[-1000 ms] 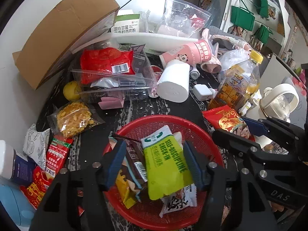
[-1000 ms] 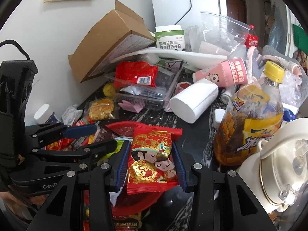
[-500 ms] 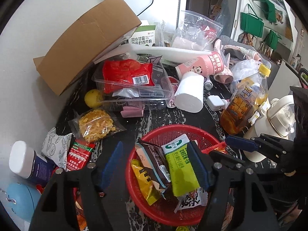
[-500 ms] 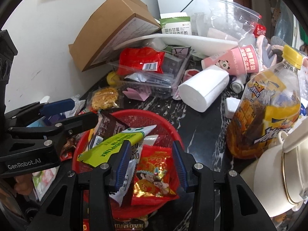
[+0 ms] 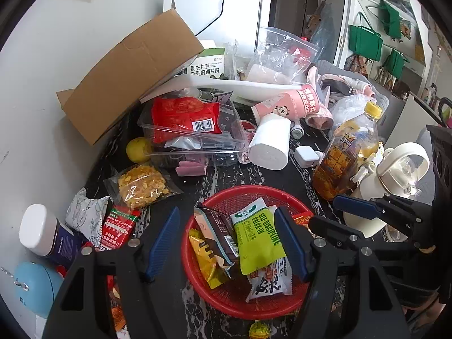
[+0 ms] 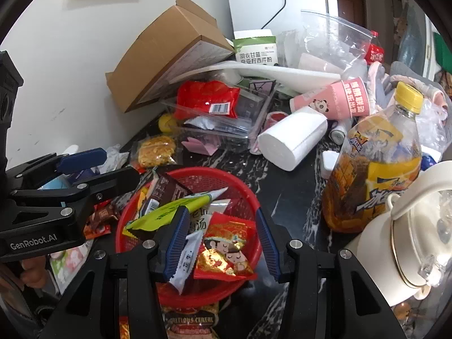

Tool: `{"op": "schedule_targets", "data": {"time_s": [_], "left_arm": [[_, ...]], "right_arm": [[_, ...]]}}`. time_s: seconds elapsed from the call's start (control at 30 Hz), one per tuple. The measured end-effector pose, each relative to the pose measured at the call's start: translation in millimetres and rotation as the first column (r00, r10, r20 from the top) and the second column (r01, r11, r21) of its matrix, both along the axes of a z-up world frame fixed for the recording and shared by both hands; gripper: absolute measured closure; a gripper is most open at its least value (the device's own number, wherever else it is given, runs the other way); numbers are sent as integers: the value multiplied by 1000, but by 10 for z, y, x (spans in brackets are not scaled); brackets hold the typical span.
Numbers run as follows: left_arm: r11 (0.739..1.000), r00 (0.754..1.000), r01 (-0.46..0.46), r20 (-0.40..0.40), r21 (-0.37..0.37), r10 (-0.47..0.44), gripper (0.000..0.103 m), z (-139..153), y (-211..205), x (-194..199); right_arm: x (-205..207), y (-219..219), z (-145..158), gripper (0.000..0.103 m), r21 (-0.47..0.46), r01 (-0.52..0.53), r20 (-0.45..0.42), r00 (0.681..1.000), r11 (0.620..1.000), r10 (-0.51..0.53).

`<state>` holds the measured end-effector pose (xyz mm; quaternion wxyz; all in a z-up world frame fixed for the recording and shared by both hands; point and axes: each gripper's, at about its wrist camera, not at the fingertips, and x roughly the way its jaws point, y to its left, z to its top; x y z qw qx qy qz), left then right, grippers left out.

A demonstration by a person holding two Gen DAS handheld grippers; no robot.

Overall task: Organize snacks
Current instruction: 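Withdraw both open tools from the red basket over the table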

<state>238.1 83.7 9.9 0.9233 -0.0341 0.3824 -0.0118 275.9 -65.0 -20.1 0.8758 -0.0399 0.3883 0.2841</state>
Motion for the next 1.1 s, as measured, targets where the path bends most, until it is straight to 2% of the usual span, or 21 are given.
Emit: {"op": "schedule_targets", "data": {"time_s": [0.33,0.67,1.1], "left_arm": [[1000,998,24,53,2,-24,35,321,-145,-319],[999,988,53,146,15,-54,35,727,-310,-821],[994,972,103,210,29,-107,35,931,-507,-1517]], "right_arm": [[-287,-148,351,55,7,26,59,998,1000,-26],[-833,-358,813,55,26,50,169,984,998,-54],[-1669,-595,1083,50,45,84,261,961,995,-93]]}}
